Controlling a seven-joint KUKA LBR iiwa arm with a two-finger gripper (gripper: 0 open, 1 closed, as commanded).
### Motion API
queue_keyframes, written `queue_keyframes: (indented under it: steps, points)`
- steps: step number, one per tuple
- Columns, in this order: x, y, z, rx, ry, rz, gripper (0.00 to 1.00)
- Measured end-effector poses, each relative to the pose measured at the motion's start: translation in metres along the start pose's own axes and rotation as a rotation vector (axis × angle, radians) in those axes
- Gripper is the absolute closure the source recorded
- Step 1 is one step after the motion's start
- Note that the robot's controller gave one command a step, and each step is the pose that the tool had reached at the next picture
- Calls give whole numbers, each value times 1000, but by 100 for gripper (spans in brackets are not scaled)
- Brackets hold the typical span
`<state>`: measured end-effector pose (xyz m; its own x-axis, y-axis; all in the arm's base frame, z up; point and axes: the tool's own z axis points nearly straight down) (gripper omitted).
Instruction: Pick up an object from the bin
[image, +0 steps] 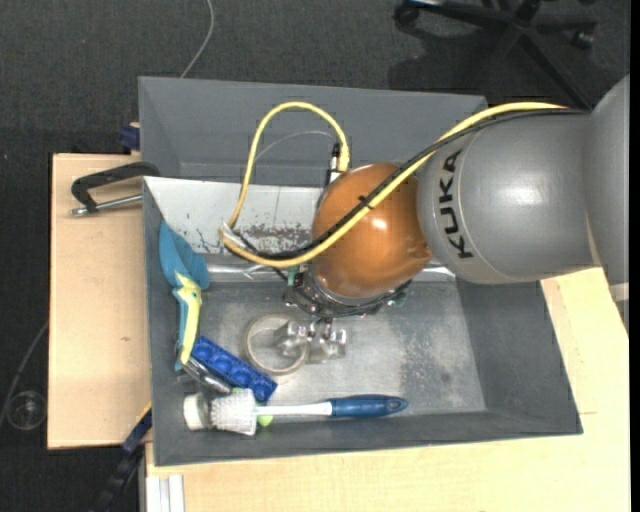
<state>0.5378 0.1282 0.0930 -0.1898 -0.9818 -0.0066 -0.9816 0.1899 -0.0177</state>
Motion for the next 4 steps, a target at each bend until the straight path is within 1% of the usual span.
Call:
queue_keyframes:
  steps: [1,2,3,4]
  points:
    - [-19,25,8,4,-12,-67,100]
    - [-8,26,9,4,-10,39,100]
    - [-21,15,15,1,-4,-17,100]
    - [-15,13,15,13,-17,-295,100]
